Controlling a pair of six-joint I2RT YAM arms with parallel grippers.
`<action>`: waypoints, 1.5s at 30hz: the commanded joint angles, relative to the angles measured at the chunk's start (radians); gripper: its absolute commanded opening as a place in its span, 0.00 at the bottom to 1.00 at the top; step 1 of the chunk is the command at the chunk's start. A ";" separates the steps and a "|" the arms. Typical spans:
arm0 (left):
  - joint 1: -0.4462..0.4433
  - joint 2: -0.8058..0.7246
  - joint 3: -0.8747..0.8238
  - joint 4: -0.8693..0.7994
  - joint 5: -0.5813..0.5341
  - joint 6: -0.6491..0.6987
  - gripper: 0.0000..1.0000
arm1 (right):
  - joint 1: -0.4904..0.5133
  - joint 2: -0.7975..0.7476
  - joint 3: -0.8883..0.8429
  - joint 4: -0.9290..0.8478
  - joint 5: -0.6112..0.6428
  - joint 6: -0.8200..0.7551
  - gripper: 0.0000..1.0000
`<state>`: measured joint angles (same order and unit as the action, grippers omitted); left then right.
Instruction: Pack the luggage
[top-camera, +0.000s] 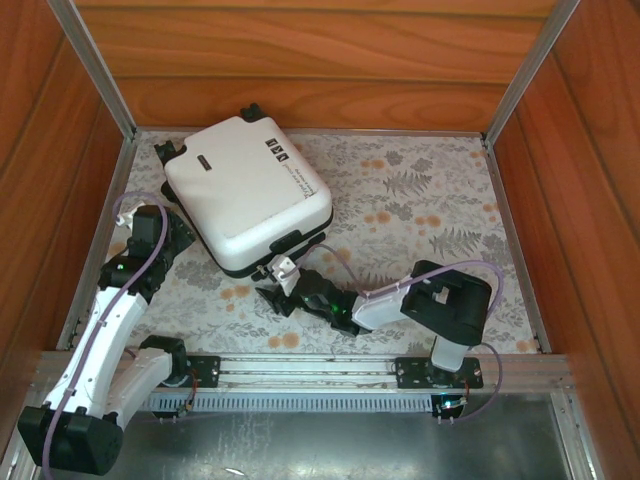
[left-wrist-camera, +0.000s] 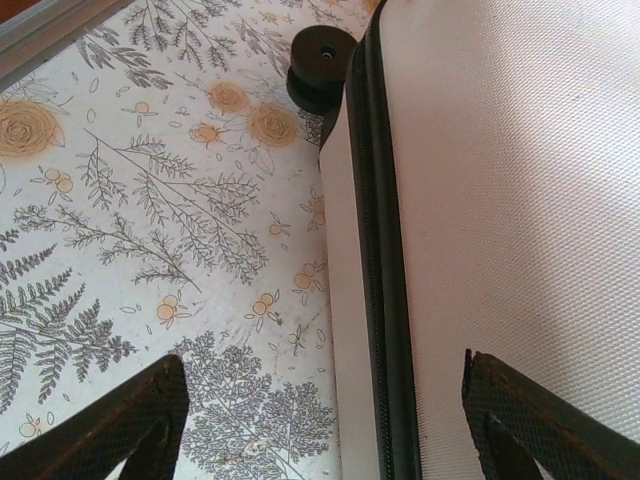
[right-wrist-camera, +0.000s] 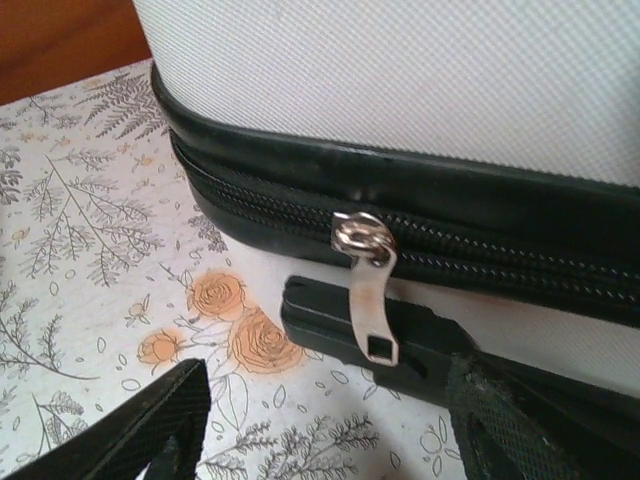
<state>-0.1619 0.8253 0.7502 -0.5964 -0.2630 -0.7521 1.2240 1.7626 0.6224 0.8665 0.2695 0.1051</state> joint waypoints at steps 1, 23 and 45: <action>-0.002 0.002 -0.014 0.018 0.013 0.026 0.76 | -0.001 0.027 0.037 0.121 0.097 -0.025 0.65; -0.002 0.006 -0.027 0.029 0.049 0.043 0.77 | 0.000 0.075 0.080 0.147 0.193 -0.055 0.31; -0.026 -0.136 0.061 0.041 0.174 0.117 0.67 | 0.006 0.008 0.089 -0.034 0.208 -0.046 0.00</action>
<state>-0.1722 0.7437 0.7502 -0.5758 -0.1310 -0.6830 1.2377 1.8179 0.6838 0.9047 0.3988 0.0608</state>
